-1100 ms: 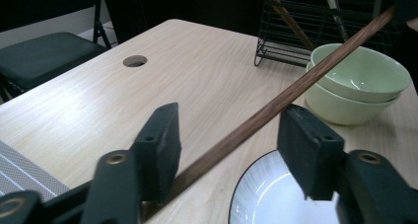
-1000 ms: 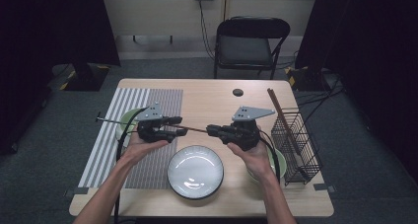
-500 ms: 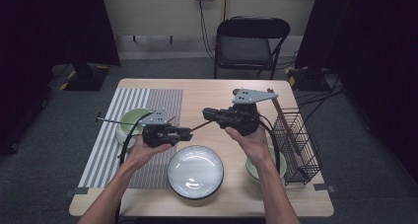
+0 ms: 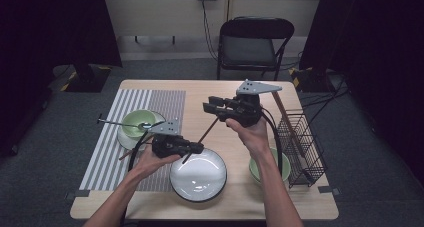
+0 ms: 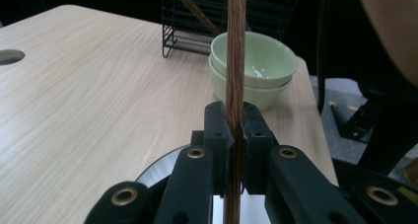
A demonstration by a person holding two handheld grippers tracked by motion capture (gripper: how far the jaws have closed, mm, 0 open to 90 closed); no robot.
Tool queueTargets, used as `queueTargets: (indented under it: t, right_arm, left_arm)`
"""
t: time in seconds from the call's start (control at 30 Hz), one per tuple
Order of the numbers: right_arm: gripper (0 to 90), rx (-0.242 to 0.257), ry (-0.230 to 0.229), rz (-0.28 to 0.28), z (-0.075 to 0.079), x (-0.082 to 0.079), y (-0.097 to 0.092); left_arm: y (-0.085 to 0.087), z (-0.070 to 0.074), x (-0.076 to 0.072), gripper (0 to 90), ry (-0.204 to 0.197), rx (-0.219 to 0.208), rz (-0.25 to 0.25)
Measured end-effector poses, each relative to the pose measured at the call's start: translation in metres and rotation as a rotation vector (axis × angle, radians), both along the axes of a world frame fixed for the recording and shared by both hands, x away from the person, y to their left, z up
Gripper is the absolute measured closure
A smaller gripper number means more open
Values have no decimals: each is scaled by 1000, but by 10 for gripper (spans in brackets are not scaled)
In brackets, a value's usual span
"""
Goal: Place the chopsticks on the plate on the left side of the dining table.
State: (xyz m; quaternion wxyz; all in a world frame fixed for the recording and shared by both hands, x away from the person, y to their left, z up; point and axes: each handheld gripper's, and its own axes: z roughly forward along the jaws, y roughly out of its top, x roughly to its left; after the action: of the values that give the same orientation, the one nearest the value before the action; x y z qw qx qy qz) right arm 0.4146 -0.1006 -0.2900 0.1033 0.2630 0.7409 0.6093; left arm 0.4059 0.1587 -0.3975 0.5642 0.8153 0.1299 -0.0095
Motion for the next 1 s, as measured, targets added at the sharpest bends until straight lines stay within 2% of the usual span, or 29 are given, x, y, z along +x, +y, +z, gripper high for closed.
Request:
queueTargets:
  t: [0.07, 0.13, 0.2, 0.33, 0.37, 0.47, 0.53, 0.63, 0.7, 0.77, 0.87, 0.93, 1.0]
  right_arm:
    - [558, 11, -3, -6, -2, 0, 0]
    - [526, 15, -4, -15, -4, -2, 1]
    - [518, 12, -3, -23, -9, -3, 4]
    - [525, -4, 28, -6, -23, -2, 16]
    - [542, -1, 35, 0, -26, -2, 19]
    - [609, 5, 46, 11, -34, -1, 26]
    - [728, 14, 50, 22, -35, -1, 30]
    - [815, 25, 45, 24, -33, -2, 36]
    - [830, 25, 42, 34, -30, -2, 39]
    - [840, 27, 38, 47, -27, -3, 44]
    - [847, 20, 41, 60, -27, -4, 49]
    - [849, 22, 41, 65, -27, -4, 51]
    - [851, 24, 44, 62, -26, -5, 50]
  left_arm:
    - [5, 2, 1, 844, 8, -38, 23]
    - [10, 4, 3, 844, 17, -52, 54]
    - [14, 4, 5, 844, 35, -84, 71]
    - [16, 6, 6, 844, 46, -122, 104]
    - [15, 6, 6, 843, 47, -119, 117]
    - [13, 6, 6, 843, 50, -123, 116]
    - [11, 4, 6, 843, 45, -115, 127]
    - [9, 2, 6, 840, 45, -117, 125]
    - [8, 2, 5, 840, 37, -110, 127]
    - [5, 2, 4, 840, 37, -127, 121]
    - [2, 3, 1, 831, 25, -108, 115]
    - [3, 3, 1, 823, 23, -113, 103]
    - [5, 4, 0, 792, 22, -114, 116]
